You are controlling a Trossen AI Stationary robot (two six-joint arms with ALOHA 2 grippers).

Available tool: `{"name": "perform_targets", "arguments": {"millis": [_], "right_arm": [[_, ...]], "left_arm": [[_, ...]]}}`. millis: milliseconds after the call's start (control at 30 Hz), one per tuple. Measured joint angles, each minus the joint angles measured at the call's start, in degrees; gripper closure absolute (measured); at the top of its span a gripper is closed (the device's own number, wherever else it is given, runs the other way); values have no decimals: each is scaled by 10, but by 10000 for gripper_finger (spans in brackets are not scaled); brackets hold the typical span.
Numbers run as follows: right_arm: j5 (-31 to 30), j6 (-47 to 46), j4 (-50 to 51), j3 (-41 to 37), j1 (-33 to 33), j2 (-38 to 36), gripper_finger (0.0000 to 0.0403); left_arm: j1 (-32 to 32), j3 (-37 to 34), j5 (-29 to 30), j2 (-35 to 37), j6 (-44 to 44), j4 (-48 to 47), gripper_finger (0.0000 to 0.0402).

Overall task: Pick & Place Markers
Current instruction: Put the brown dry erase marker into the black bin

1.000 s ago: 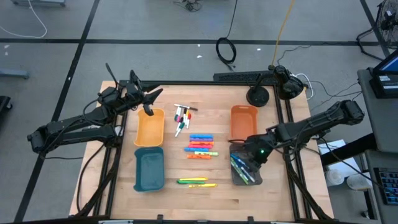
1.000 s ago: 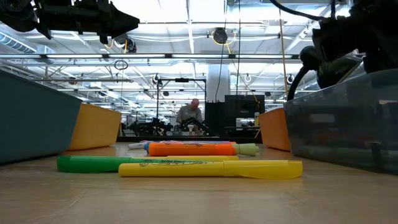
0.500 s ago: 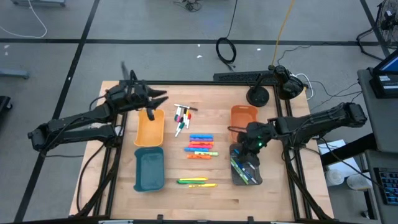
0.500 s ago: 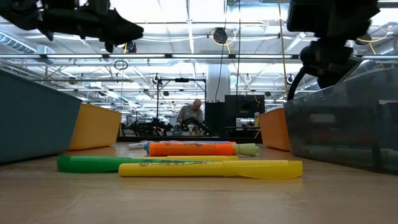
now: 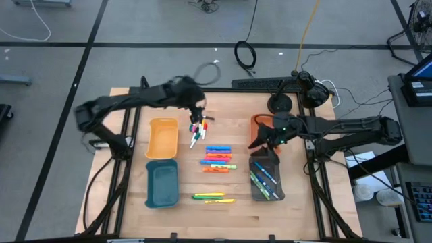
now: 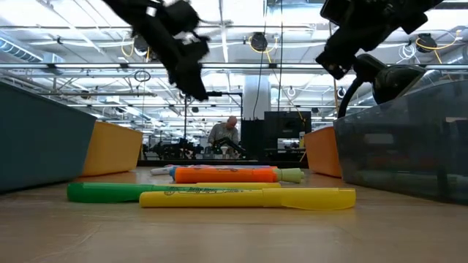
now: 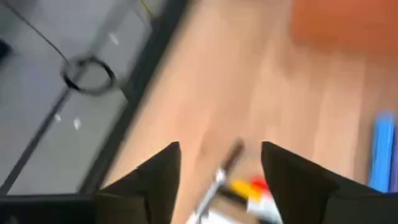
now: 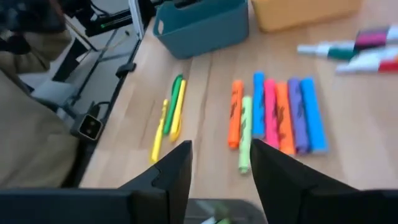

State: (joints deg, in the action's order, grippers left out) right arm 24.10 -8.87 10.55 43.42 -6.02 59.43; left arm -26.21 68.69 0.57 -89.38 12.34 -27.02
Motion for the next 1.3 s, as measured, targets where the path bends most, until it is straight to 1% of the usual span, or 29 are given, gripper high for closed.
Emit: {"name": "perform_targets", "arguments": {"millis": [67,133,233,333,433,567,767,1000,1067,1167,1300], "right_arm": [[0,34,-9,0,-4,-4,251],[0,67,-17,0,-9,-6,250],[0,106,-25,0,-19,-10,251],[0,137,-26,0,-33,-13,254],[1,154,-23,0,-52,-18,254],[2,161,-11,0,-77,-29,253],[2,173,10,0,-101,-39,257],[2,173,18,0,-109,-39,257],[2,172,19,0,-109,-39,257],[2,172,19,0,-109,-39,258],[2,171,19,0,-109,-39,257]], "left_arm": [[1,44,-15,-54,34,-62,149],[1,83,-15,-113,45,-116,140],[-2,134,6,-189,45,-175,136],[-6,164,29,-238,49,-194,135],[-12,172,39,-268,63,-195,135],[-25,175,43,-285,69,-210,135],[-46,175,50,-287,73,-224,135],[-62,165,50,-287,124,-215,135],[-61,163,34,-287,132,-208,135],[-60,163,-7,-287,147,-208,136],[-55,163,-20,-288,164,-207,152]]}}
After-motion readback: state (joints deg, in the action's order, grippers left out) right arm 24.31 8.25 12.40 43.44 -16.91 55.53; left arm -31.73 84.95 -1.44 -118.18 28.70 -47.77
